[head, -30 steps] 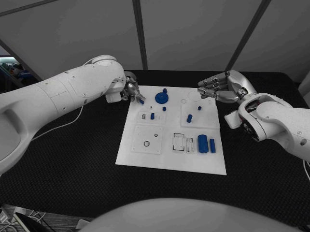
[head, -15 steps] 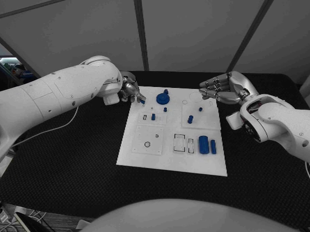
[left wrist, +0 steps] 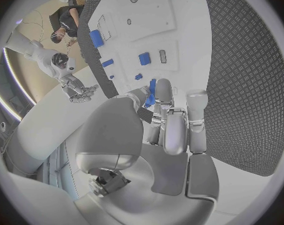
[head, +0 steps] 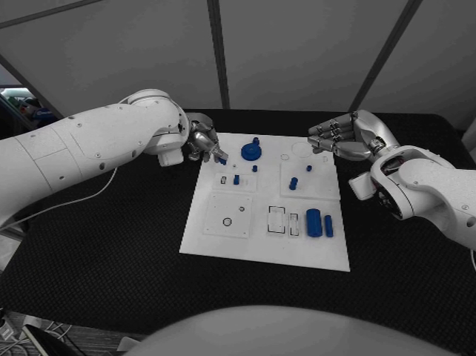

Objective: Assemble the parts on the task board

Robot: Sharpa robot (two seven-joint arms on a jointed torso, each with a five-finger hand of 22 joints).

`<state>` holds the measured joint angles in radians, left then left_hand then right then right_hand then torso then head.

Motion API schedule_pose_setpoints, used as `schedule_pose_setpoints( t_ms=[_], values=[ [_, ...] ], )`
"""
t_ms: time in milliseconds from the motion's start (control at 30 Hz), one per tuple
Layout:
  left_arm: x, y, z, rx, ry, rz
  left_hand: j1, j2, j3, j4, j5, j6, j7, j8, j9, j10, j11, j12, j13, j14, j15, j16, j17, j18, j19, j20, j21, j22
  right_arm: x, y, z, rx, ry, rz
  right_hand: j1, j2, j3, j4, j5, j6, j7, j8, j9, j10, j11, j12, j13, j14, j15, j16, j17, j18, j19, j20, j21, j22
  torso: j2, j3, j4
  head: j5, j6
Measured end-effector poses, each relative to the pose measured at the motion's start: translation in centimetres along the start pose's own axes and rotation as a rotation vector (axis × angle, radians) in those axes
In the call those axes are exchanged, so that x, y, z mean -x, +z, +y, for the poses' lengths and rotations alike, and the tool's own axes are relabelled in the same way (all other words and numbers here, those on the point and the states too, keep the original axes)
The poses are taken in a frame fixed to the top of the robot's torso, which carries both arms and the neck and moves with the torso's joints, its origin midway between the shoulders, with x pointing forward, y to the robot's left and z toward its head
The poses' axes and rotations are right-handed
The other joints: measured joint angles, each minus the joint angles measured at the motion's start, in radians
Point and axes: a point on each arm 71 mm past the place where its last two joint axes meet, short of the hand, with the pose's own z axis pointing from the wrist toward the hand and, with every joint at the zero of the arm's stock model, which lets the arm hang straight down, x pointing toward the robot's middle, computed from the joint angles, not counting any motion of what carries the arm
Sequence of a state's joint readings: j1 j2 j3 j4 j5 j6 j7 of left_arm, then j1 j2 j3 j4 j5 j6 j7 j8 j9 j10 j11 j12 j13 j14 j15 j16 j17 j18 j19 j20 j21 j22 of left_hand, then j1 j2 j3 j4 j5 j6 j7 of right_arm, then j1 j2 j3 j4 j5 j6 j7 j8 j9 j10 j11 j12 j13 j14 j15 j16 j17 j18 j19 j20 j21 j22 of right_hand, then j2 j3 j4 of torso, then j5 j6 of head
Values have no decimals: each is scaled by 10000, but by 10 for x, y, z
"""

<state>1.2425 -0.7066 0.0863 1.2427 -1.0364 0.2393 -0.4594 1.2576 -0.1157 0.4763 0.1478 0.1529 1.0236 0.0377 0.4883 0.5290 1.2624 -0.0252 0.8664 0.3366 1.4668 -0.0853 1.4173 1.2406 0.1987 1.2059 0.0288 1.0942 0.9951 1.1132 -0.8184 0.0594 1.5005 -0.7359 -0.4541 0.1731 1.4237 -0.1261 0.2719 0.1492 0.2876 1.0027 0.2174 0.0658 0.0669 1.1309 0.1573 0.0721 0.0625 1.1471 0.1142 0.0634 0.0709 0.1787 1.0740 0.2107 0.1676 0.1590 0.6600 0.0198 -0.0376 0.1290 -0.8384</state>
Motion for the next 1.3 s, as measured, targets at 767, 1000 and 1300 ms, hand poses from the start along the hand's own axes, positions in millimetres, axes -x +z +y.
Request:
schedule_pose_setpoints(
  t_ms=[767,1000,1300],
  values=[
    [-25,-1,6,219,878,226,-237,-237,415,-61,55,41,-38,157,11,155,-49,0,-29,-16,-18,0,26,-4,108,-36,134,186,0,0,0,-12,14,7,0,0,0,0,0,0,0,0,0,0,0,0,0,0,0,0,1,0,0,0,1,1,12,-4,-5,4,-104],
    [-30,0,8,259,930,310,-238,-237,415,-62,90,41,-38,157,9,160,-52,0,-29,-16,-19,0,26,-1,108,-35,134,186,0,0,0,-14,18,8,0,0,0,0,0,0,0,0,0,0,0,0,0,0,0,0,1,0,0,0,1,1,9,-8,-5,28,-109],
    [-32,2,9,266,936,338,-304,-303,536,-94,92,41,-38,156,6,192,-54,0,-28,-16,-19,0,25,-4,107,-35,134,200,0,0,0,-14,20,11,0,0,0,0,0,0,0,0,0,0,0,0,0,0,0,0,2,0,0,0,1,2,9,-5,-5,34,-114]
  ],
)
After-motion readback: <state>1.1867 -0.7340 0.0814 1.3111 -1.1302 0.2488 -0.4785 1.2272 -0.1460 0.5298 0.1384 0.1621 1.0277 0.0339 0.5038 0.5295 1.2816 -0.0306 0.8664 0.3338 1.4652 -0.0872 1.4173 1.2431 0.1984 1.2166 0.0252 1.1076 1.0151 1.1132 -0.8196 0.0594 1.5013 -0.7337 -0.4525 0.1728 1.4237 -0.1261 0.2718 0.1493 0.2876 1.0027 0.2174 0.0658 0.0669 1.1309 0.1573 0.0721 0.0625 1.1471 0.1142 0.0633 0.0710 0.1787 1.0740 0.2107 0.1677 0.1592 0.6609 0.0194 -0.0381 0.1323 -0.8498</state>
